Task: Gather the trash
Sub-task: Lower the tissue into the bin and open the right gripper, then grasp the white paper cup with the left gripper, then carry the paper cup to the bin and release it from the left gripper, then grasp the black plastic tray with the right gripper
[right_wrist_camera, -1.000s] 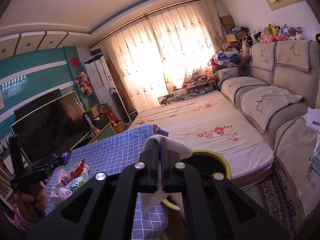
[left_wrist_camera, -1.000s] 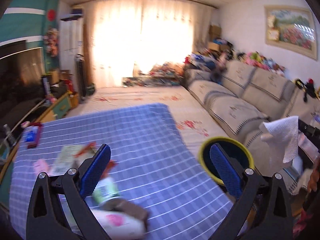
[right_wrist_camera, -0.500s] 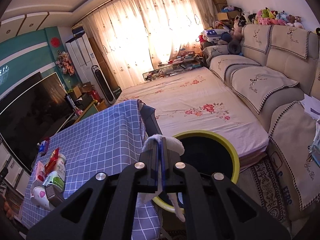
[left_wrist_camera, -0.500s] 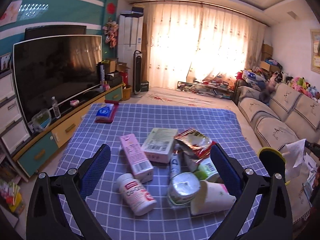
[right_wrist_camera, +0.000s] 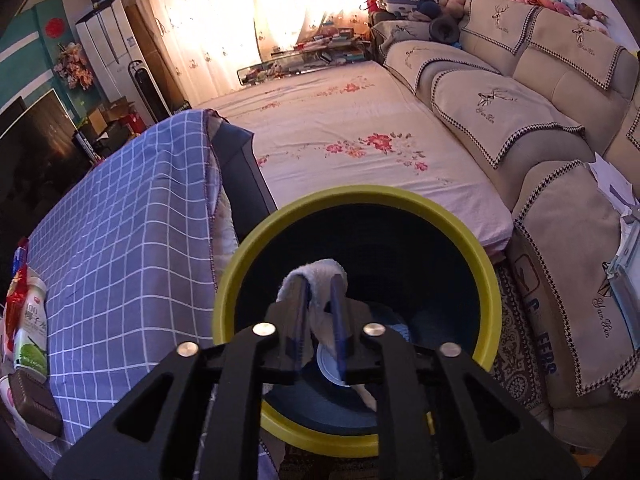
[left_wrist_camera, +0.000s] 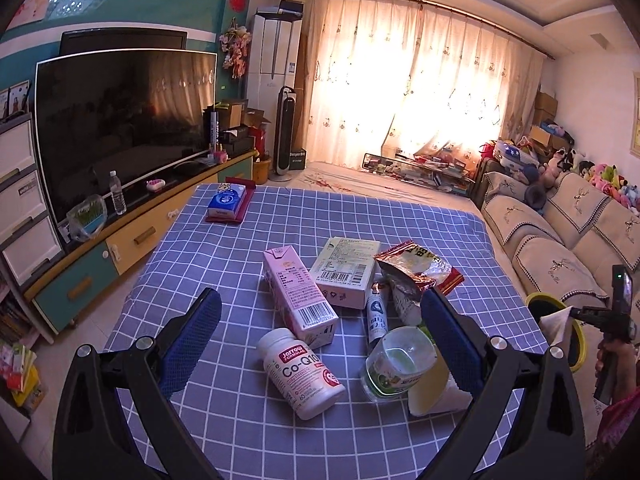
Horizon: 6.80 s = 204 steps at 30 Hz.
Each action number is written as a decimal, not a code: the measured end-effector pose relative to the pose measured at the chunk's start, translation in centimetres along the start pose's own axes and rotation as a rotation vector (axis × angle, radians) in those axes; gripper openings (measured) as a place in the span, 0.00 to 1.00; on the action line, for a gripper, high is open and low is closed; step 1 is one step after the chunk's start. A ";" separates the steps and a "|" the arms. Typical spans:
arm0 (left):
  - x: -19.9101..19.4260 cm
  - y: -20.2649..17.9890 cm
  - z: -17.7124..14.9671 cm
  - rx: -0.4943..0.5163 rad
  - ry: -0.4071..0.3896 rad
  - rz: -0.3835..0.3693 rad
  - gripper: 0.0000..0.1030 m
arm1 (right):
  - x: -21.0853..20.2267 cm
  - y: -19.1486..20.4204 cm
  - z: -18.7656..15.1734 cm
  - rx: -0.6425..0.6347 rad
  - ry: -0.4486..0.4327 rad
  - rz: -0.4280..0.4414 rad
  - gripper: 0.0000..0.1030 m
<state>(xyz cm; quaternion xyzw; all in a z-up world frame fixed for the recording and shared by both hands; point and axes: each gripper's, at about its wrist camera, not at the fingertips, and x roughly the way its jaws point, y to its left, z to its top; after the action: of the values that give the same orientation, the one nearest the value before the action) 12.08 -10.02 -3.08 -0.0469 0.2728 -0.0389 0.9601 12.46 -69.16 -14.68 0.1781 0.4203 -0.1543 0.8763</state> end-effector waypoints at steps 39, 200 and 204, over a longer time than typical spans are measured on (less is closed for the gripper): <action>4.8 -14.1 -8.5 0.367 0.213 -0.159 0.95 | -5.1 3.5 -2.5 -0.059 -0.076 0.133 0.56; 0.7 4.7 -2.7 -0.002 0.004 -0.033 0.95 | -6.4 21.9 -11.0 -0.367 0.042 0.206 0.45; 1.1 5.7 -3.0 -0.023 0.010 -0.050 0.95 | -5.5 22.6 -11.3 -0.372 0.054 0.182 0.37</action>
<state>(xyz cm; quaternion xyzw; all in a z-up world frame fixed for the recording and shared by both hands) 11.68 -4.67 -6.83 -0.0645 0.2765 -0.0598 0.9570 10.97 -43.38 -12.84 0.0547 0.4471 0.0107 0.8927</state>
